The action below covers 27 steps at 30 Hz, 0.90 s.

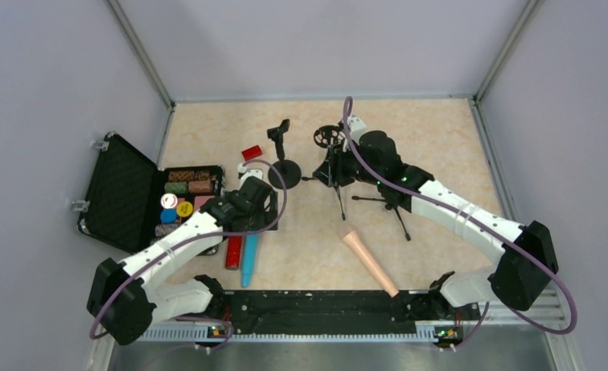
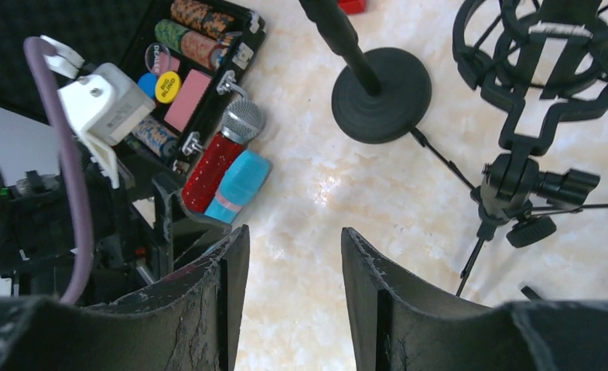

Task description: Attach the microphones to the stand

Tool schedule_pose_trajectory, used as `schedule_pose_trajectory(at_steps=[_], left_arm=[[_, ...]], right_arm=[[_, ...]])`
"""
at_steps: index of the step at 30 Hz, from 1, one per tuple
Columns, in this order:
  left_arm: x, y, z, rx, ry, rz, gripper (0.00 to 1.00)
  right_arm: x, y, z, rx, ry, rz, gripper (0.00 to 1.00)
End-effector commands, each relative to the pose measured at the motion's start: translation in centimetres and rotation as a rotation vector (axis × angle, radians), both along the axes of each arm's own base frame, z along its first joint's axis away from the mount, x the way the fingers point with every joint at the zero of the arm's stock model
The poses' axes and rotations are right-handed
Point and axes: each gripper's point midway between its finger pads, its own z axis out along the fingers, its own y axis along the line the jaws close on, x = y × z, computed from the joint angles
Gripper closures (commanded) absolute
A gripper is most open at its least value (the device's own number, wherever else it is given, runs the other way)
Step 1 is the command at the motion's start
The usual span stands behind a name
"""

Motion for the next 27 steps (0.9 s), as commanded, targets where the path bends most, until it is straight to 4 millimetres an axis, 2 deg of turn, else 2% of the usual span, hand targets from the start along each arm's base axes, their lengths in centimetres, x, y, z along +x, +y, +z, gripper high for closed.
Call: schedule_pose_trajectory(at_steps=[1,6,11,20,27], left_arm=[[-0.1,-1.2,-2.4,-0.046,0.054,0.004,0.04],[-1.2,-0.7,-5.4,-0.011,0.141,0.029,0.06],[-1.5,-0.9,-6.4,-0.019,0.167,0.038,0.14],[-2.1,-2.1,-8.1,-0.019,0.263,-0.008,0.45],[-1.6,-5.0,-7.3,-0.134,0.241,-0.079,0.75]], right_arm=[[-0.5,-0.1,3.1,0.084,-0.061,0.006,0.53],[-0.7,-0.7,3.4,0.080,-0.077,-0.004,0.53],[-0.7,-1.2,3.5,0.075,-0.082,-0.025,0.53],[-0.9,-2.0,3.6,0.072,-0.096,-0.047,0.53],[-0.9,-2.6,4.1,0.079,-0.119,-0.068,0.53]])
